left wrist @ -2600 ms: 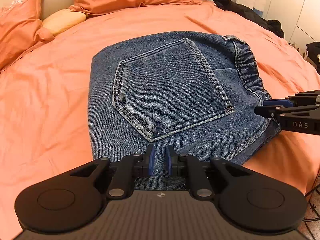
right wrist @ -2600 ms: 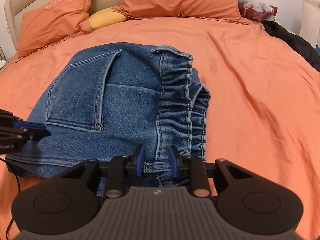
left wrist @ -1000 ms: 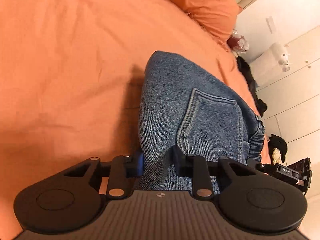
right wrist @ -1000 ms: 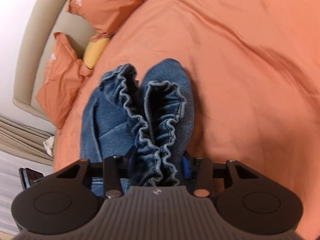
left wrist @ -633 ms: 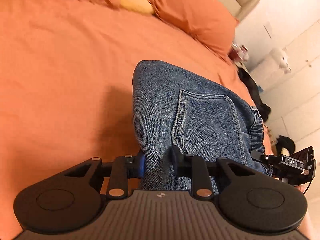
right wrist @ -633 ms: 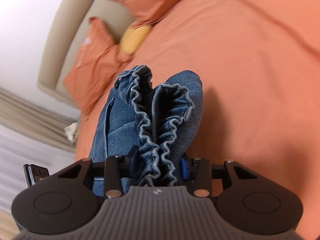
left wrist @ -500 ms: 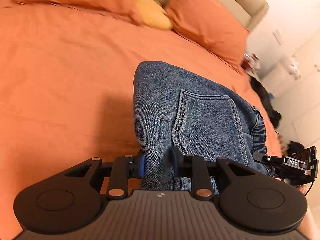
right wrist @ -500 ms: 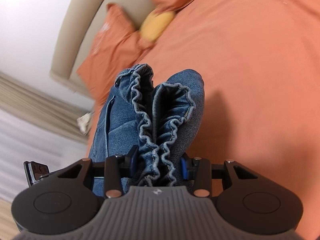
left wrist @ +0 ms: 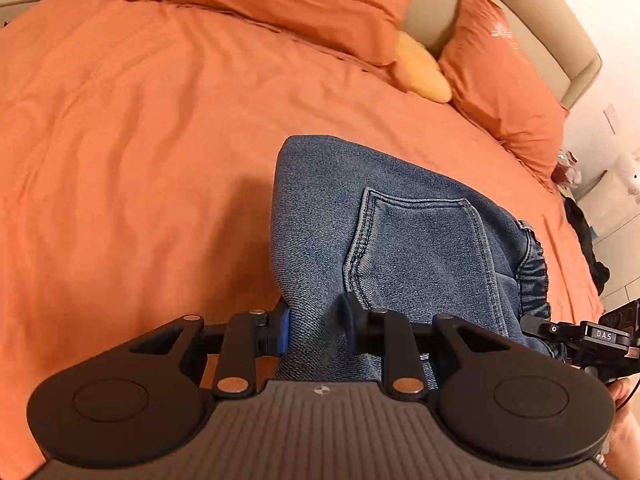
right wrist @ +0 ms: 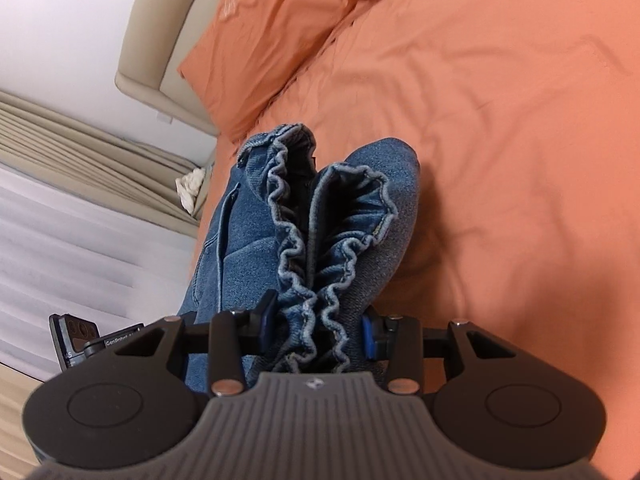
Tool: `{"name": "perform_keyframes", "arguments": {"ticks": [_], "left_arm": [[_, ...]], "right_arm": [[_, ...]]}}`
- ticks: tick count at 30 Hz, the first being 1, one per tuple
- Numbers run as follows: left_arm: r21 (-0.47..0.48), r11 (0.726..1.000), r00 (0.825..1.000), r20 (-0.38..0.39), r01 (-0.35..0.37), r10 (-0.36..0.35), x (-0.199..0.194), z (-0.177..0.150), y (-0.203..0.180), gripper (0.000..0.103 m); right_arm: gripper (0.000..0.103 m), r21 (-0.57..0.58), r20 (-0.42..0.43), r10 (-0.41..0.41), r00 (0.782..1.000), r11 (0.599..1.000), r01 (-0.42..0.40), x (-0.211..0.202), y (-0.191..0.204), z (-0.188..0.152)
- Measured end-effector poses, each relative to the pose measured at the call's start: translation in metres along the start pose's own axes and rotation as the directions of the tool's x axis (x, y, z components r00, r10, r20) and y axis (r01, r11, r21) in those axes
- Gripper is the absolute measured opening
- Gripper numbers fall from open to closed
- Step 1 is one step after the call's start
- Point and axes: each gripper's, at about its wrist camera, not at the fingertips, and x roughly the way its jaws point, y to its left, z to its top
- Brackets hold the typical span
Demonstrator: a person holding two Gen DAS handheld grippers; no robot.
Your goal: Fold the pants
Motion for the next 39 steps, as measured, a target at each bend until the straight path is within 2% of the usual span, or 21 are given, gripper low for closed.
{"name": "perform_keyframes", "arguments": {"ticks": [6,10,13,14,15,16,17,20,22,26,28,32,36,38,39], "left_arm": [[-0.031,0.999,1.000,-0.018,0.015,-0.016,0.022,-0.015,0.039,0.028],[0.014,0.999,0.999,-0.021,-0.028,0.029,0.034,-0.022,0.036,0.031],[-0.023,0.999,0.999,-0.025,-0.025,0.025,0.034,-0.021,0.039,0.035],[-0.027,0.999,0.999,-0.024,-0.037,0.036,0.033,-0.021,0.038,0.037],[-0.029,0.998,0.998,-0.020,-0.058,0.057,0.031,-0.021,0.036,0.042],[-0.025,0.996,0.997,-0.014,-0.080,0.079,0.029,-0.022,0.034,0.044],[-0.019,0.995,0.995,-0.004,-0.101,0.101,0.025,-0.023,0.030,0.045],[-0.023,0.987,0.986,0.043,-0.158,0.159,0.004,-0.020,0.016,0.051],[-0.013,0.981,0.976,0.106,-0.192,0.193,-0.021,-0.013,0.002,0.051],[0.053,0.971,0.942,0.261,-0.235,0.214,-0.095,0.006,-0.045,0.057],[0.104,0.949,0.911,0.328,-0.296,0.248,-0.136,0.012,-0.075,0.059],[0.202,0.868,0.825,0.465,-0.453,0.323,-0.218,0.009,-0.139,0.069],[0.224,0.781,0.765,0.475,-0.583,0.435,-0.280,-0.014,-0.193,0.072],[0.223,0.747,0.732,0.496,-0.627,0.466,-0.300,-0.039,-0.212,0.079],[0.225,0.731,0.717,0.511,-0.644,0.475,-0.306,-0.054,-0.221,0.085]], "right_arm": [[0.038,-0.018,-0.056,-0.064,0.996,0.998,0.064,0.033,-0.010,-0.011],[0.040,-0.002,-0.087,-0.123,0.989,0.992,0.123,0.045,-0.018,-0.013],[0.042,0.023,-0.100,-0.142,0.985,0.989,0.145,0.047,-0.022,-0.010],[0.044,0.024,-0.100,-0.153,0.983,0.987,0.156,0.048,-0.020,-0.008],[0.049,0.013,-0.096,-0.175,0.980,0.984,0.177,0.047,-0.016,-0.007],[0.059,-0.008,-0.087,-0.205,0.975,0.979,0.205,0.046,-0.011,-0.008],[0.063,-0.028,-0.078,-0.226,0.971,0.974,0.225,0.044,-0.005,-0.007],[0.066,-0.084,-0.059,-0.269,0.961,0.961,0.264,0.034,0.013,-0.006],[0.066,-0.156,-0.015,-0.285,0.958,0.947,0.279,0.019,0.034,-0.003],[0.068,-0.308,0.092,-0.273,0.958,0.907,0.288,-0.028,0.085,0.000],[0.074,-0.378,0.144,-0.251,0.957,0.880,0.288,-0.057,0.113,-0.006],[0.077,-0.486,0.230,-0.204,0.952,0.823,0.294,-0.109,0.158,-0.026],[0.081,-0.557,0.313,-0.170,0.934,0.764,0.326,-0.152,0.187,-0.062],[0.083,-0.580,0.349,-0.155,0.924,0.738,0.343,-0.169,0.195,-0.085],[0.084,-0.589,0.363,-0.147,0.920,0.729,0.349,-0.177,0.197,-0.097]]}}
